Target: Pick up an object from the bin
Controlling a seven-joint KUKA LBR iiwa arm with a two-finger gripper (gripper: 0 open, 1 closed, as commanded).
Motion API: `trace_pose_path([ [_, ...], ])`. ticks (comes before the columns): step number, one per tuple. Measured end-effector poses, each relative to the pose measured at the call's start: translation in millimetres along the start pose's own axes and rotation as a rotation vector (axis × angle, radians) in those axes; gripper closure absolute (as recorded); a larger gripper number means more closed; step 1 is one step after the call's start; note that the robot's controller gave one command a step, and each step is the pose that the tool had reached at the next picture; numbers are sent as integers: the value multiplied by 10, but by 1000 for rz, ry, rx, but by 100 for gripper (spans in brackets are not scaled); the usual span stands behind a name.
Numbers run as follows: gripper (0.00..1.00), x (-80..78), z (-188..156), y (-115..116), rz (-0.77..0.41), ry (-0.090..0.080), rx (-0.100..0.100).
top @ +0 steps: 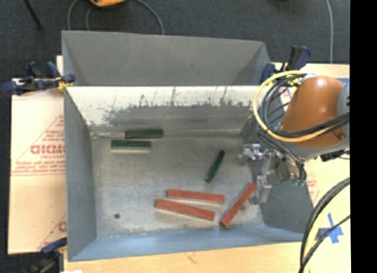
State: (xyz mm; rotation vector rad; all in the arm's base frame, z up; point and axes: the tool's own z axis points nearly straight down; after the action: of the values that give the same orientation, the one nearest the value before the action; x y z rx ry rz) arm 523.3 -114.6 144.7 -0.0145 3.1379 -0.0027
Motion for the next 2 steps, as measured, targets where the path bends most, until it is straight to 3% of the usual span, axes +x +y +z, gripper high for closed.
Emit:
trace_pose_path([
  [1,0,0,0,0,-1,0,0],
  [2,0,-21,434,150,20,-8,1],
])
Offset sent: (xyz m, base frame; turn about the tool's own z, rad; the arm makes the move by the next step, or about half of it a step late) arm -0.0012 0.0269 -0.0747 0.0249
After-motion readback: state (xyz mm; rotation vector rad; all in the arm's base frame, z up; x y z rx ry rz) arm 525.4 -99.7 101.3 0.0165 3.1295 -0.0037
